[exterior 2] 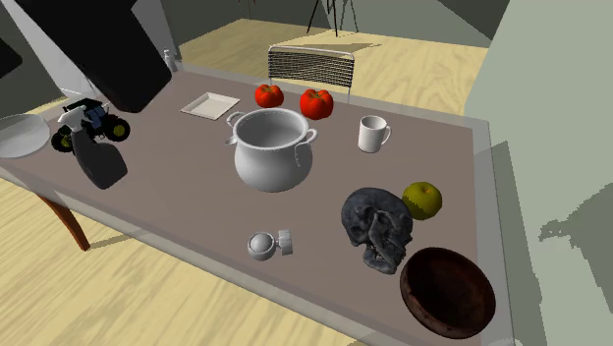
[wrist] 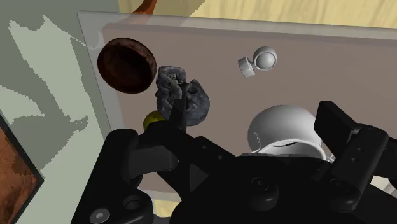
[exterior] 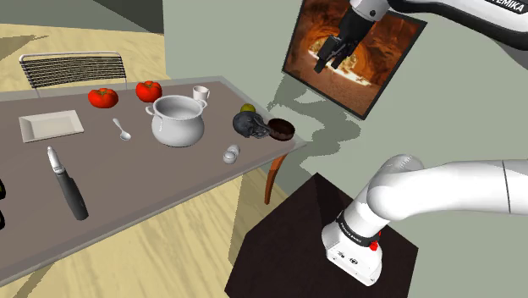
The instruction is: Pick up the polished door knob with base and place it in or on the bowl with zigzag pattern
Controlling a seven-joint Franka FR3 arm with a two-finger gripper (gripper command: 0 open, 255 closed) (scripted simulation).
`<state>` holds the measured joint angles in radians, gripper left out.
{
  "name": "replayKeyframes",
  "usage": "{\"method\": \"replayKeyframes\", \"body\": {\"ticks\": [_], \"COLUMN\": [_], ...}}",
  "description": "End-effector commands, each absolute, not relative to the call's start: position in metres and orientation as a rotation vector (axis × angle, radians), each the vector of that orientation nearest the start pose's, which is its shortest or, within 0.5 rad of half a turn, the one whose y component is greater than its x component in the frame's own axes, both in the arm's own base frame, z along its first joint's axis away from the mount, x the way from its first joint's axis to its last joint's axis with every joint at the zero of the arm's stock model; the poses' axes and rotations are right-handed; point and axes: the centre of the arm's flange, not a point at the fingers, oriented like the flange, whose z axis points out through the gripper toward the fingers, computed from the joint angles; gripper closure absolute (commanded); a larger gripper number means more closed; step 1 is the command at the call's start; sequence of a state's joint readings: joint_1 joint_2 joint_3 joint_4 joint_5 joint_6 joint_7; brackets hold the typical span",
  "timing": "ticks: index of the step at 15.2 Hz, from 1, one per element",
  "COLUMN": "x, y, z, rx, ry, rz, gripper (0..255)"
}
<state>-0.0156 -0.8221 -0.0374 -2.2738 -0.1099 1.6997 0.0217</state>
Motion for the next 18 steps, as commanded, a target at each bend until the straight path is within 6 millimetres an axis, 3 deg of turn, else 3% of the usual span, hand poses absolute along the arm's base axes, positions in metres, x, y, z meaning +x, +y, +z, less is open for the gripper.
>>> {"method": "replayKeyframes", "body": {"ticks": [1,18], "x": [0.307,0.433], "y": [-0.032,0.029], "z": [0.654,0.467], "rx": [-3.200,-3.196], "ry": [0.105,0.578], "rz": [-0.397,-0.236], "gripper": [0,0]}}
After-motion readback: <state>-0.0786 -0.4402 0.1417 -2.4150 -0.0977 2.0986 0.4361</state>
